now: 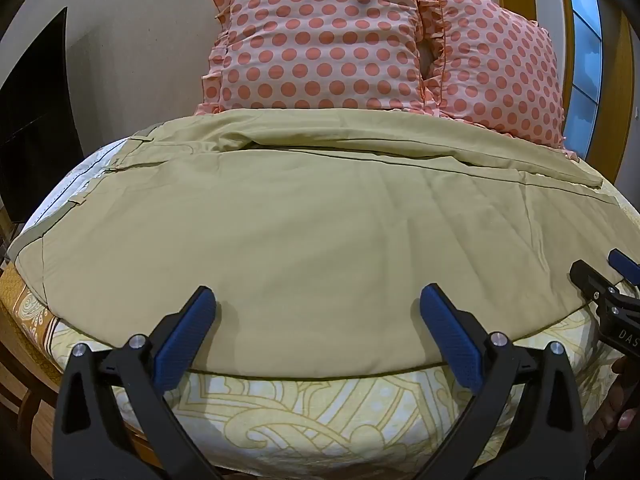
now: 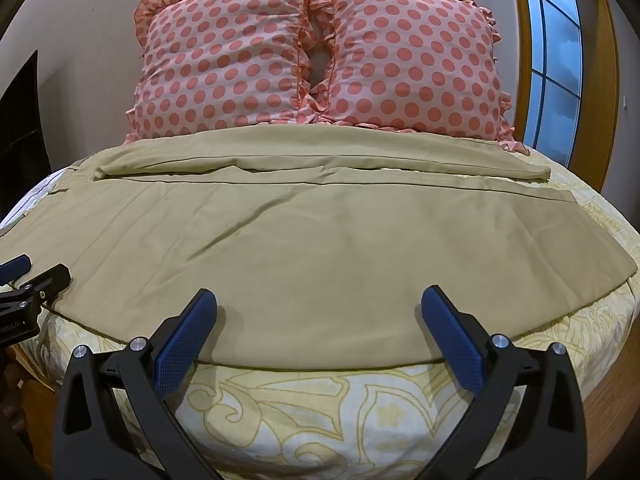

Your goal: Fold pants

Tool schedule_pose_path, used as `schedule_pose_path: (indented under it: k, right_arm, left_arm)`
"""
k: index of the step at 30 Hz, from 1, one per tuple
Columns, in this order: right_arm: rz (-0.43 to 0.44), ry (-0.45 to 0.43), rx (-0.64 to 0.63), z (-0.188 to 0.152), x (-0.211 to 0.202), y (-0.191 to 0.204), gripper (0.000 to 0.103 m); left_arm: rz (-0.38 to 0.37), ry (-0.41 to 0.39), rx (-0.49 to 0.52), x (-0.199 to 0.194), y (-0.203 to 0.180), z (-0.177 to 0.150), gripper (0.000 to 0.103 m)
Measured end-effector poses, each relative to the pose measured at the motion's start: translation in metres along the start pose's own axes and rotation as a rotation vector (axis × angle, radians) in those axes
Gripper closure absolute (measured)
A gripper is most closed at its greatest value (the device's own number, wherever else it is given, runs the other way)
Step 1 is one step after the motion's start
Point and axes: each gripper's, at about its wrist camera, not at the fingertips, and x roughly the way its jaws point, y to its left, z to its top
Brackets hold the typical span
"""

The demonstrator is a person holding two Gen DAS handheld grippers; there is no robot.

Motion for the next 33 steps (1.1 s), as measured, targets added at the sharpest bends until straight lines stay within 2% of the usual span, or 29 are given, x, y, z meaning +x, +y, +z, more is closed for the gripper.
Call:
schedule_pose_path:
  k: [33]
  right_arm:
    - [0.0, -0.002, 0.0, -0.0006, -0.0005, -0.0003, 0.001]
  left_arm:
    - [0.0, -0.001, 0.0, -0.0001, 0.0001, 0.0002, 0.002]
